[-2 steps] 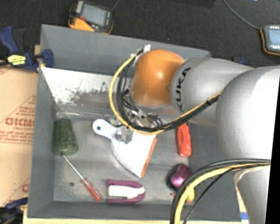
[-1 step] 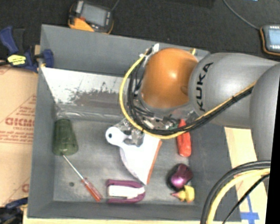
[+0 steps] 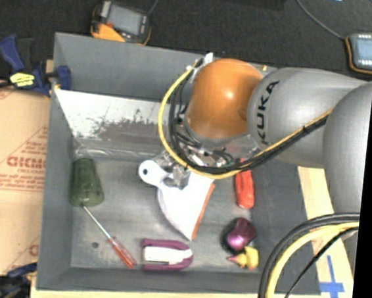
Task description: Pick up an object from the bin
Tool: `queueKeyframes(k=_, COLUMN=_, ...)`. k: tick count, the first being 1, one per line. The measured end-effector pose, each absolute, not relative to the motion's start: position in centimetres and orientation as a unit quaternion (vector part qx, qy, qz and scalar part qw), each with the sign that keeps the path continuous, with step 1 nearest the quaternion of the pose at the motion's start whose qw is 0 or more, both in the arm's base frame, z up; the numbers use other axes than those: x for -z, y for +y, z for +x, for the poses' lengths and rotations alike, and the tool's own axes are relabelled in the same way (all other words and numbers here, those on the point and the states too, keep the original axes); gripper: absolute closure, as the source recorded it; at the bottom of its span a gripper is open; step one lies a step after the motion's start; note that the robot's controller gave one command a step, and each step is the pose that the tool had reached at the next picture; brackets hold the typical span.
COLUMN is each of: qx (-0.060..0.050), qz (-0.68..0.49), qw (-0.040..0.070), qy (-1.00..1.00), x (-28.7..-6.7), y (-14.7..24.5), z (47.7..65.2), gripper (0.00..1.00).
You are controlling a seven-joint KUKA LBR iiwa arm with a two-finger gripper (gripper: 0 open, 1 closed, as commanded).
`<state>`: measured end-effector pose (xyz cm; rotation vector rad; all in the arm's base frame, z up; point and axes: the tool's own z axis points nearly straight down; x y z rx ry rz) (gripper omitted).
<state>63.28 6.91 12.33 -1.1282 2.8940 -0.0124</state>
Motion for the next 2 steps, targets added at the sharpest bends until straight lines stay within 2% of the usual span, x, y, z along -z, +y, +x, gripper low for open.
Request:
queueKeyframes(k=1, qx=0.002, qz=-0.257, qw=0.017, qy=0.966, x=-10.5, y=6.8, z=62.2, gripper=1.0)
queueKeyframes(k=2, qx=0.004, qz=-0.388, qw=0.018, qy=0.922, x=-8.1, y=6.0, z=58.9, gripper=1.0)
